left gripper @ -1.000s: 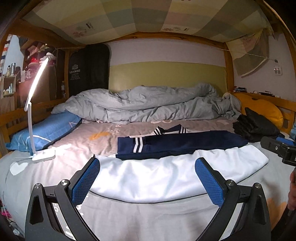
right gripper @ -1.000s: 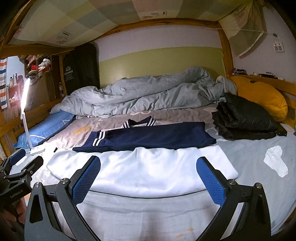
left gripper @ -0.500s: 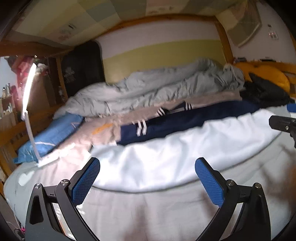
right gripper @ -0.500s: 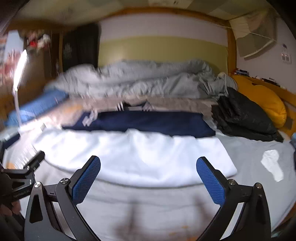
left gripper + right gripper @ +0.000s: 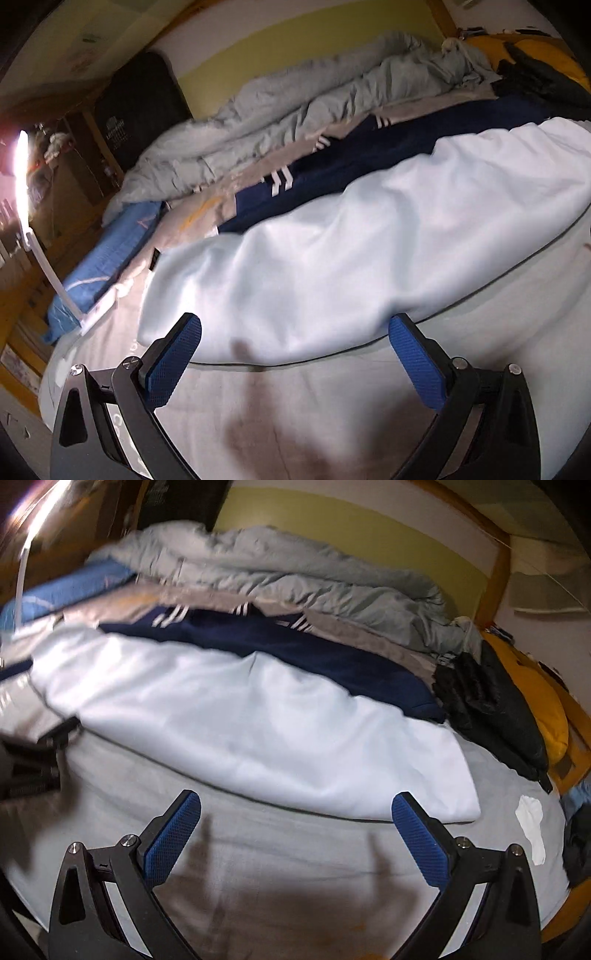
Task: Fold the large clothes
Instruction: 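Lower both tools to the white garment's edge and grasp it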
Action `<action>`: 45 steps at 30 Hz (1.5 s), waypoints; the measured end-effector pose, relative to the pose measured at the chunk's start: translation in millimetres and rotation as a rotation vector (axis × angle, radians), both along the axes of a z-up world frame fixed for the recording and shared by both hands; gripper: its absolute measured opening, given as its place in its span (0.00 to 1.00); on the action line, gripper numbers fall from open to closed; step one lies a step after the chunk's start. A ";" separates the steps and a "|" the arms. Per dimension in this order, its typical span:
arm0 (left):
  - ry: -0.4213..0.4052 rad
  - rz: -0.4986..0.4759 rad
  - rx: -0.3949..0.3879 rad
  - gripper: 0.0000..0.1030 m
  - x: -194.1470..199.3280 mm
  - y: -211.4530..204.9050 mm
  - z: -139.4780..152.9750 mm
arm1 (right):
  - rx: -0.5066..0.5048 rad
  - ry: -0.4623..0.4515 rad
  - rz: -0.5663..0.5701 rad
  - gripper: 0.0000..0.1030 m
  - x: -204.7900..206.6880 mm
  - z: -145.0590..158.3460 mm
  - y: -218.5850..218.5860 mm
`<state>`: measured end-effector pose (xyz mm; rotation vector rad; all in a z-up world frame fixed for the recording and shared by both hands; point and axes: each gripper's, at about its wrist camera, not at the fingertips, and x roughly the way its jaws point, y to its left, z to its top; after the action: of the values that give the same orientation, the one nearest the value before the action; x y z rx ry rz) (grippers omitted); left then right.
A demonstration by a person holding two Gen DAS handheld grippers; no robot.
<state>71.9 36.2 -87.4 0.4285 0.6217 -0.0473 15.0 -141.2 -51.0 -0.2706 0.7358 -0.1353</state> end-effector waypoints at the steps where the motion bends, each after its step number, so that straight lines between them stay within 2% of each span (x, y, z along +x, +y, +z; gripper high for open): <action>1: 0.017 0.004 -0.012 0.99 3.2 2.7 -1.8 | -0.016 0.016 -0.003 1.00 4.0 -5.1 0.9; 5: 0.013 0.004 0.014 0.97 11.1 7.2 -9.5 | -0.131 0.059 -0.031 1.00 21.0 -23.2 0.1; 9: -0.062 -0.042 0.086 0.76 22.5 0.5 -11.1 | -0.122 0.042 -0.082 1.00 39.3 -25.2 -12.8; 12: -0.044 -0.048 0.097 0.71 32.7 -1.4 -12.2 | -0.143 0.002 -0.175 0.99 60.2 -29.7 -31.8; 14: -0.033 -0.040 0.073 0.71 37.4 4.1 -11.1 | -0.095 -0.001 -0.241 0.97 67.5 -27.2 -49.6; 15: -0.028 -0.026 0.065 0.71 40.3 7.6 -10.2 | -0.074 -0.009 -0.257 0.93 66.1 -24.6 -57.0; 17: -0.026 0.025 0.048 0.71 46.7 17.6 -7.5 | -0.105 -0.018 -0.300 0.63 62.6 -24.0 -68.4; 18: -0.037 0.084 0.052 0.71 50.8 26.8 -5.8 | -0.129 -0.013 -0.321 0.56 60.3 -25.1 -74.5; 20: -0.022 0.114 0.009 0.71 51.4 44.3 -2.9 | -0.097 -0.017 -0.322 0.55 52.4 -23.3 -86.1; 21: 0.004 0.076 -0.032 0.71 49.1 52.5 -2.3 | -0.074 -0.019 -0.330 0.55 48.8 -21.5 -89.4; 22: 0.016 0.061 -0.020 0.71 47.0 55.2 -3.9 | -0.056 -0.024 -0.331 0.55 46.0 -20.1 -91.8; 24: 0.004 0.095 0.037 0.78 43.7 54.9 -8.1 | -0.064 -0.027 -0.319 0.53 43.9 -20.9 -89.2; 29: 0.006 0.107 0.090 0.75 56.8 42.4 -16.5 | -0.091 -0.039 -0.307 0.42 44.3 -25.6 -82.7; 32: 0.040 0.090 0.024 0.65 66.1 50.9 -13.4 | -0.088 -0.056 -0.300 0.35 54.2 -32.1 -83.7; 34: 0.020 0.084 0.006 0.40 58.6 49.9 -11.1 | -0.085 -0.063 -0.286 0.30 54.5 -29.9 -82.9; 36: -0.013 0.094 -0.101 0.36 43.8 51.5 2.5 | -0.046 -0.080 -0.274 0.24 48.6 -26.5 -85.7; 38: -0.016 0.116 -0.259 0.33 32.8 63.9 19.1 | 0.025 -0.087 -0.271 0.18 39.1 -16.0 -89.1; 39: -0.031 0.123 -0.297 0.32 24.1 69.0 28.1 | 0.052 -0.105 -0.267 0.17 31.2 -8.6 -89.1; 42: -0.099 0.099 -0.295 0.31 -17.1 76.5 53.7 | 0.081 -0.155 -0.234 0.16 0.7 23.7 -86.2; 45: -0.067 0.073 -0.305 0.31 -46.1 87.0 66.6 | 0.118 -0.176 -0.188 0.16 -34.8 51.0 -87.1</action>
<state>25.8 123.2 -20.8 0.1116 0.5524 -0.0572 -19.8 -228.3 0.0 -0.0756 0.5907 -0.2896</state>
